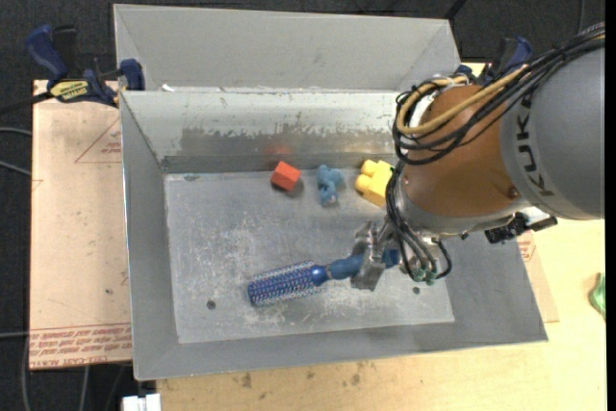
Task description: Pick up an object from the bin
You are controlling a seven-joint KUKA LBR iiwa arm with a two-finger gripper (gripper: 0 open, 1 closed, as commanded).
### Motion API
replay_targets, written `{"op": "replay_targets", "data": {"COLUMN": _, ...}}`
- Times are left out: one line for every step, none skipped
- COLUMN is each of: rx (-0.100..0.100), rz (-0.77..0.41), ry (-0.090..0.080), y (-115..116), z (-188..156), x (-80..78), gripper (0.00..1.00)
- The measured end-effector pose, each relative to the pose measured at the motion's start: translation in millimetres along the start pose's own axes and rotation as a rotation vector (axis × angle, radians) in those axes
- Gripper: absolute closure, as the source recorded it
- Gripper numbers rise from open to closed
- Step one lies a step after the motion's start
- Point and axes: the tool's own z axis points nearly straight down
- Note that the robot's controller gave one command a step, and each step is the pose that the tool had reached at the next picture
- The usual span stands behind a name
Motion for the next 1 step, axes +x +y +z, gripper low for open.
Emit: {"op": "replay_targets", "data": {"rx": 0.000, "rz": 0.016, "ry": -0.003, "y": -0.2, "z": -50.6, "x": -28.5, "gripper": 1.00}}
